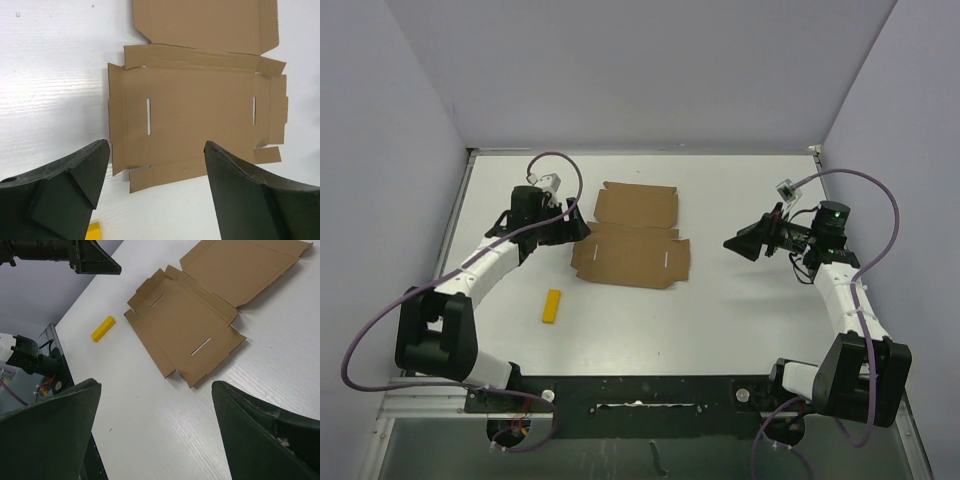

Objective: Fold the paper box

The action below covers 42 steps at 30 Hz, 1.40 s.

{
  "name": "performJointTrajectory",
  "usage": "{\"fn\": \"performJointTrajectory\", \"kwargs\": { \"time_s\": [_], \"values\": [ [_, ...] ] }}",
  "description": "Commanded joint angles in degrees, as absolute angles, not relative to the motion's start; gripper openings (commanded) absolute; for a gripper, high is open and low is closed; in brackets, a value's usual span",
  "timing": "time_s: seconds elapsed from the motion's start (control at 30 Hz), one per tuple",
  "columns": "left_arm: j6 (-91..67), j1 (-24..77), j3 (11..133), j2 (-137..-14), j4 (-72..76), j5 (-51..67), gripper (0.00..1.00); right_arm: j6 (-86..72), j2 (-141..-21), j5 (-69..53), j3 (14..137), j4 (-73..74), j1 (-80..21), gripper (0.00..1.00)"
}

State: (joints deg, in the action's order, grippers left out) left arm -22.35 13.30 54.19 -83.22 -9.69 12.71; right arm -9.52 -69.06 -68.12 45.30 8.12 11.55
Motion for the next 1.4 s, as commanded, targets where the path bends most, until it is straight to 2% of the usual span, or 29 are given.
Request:
{"fn": "performJointTrajectory", "kwargs": {
  "time_s": [0.0, 0.2, 0.4, 0.57, 0.73, 0.87, 1.03, 1.23, 1.3, 1.37],
  "values": [
    [-20.79, 10.92, 55.87, -86.89, -8.68, 15.39, 0.76, -7.45, -68.98, -70.72, 46.13, 6.37, 11.82, 0.98],
    [-21.17, 8.86, 56.84, -93.4, -7.49, 16.66, 0.67, -6.77, -69.37, -70.32, 46.32, 6.96, 11.91, 0.98],
    [-21.96, 8.88, 59.3, -99.31, -6.86, 19.21, 0.49, -6.78, -69.72, -70.33, 46.49, 7.13, 11.91, 0.98],
    [-22.42, 8.86, 59.94, -101.37, -6.65, 20.4, 0.38, -6.87, -69.87, -70.31, 46.6, 7.31, 11.88, 0.98],
    [-23.48, 8.95, 59.64, -101.97, -5.92, 22.38, 0.13, -7.09, -70.04, -70.14, 46.58, 7.35, 11.82, 0.98],
    [-25.58, 10.19, 57.77, -99.27, -4.81, 23.11, 0.02, -8.04, -71.05, -69.94, 46.32, 6.72, 11.81, 0.98],
    [-31.49, 14.96, 53.12, -92.68, -4.01, 18.95, 0.0, -8.99, -73.26, -69.05, 46.55, 6.55, 11.77, 0.98],
    [-40.27, 26.02, 46.56, -85.47, -4.15, 6.95, 0.0, -8.81, -74.0, -68.18, 47.31, 7.73, 11.66, 0.98],
    [-43.26, 29.84, 44.1, -83.08, -2.73, 3.38, 0.04, -8.73, -73.84, -67.89, 47.45, 8.08, 11.61, 0.98],
    [-45.89, 33.9, 42.57, -81.14, -1.75, 0.35, 0.14, -8.67, -73.64, -67.78, 47.54, 8.36, 11.57, 0.98]
  ]
}}
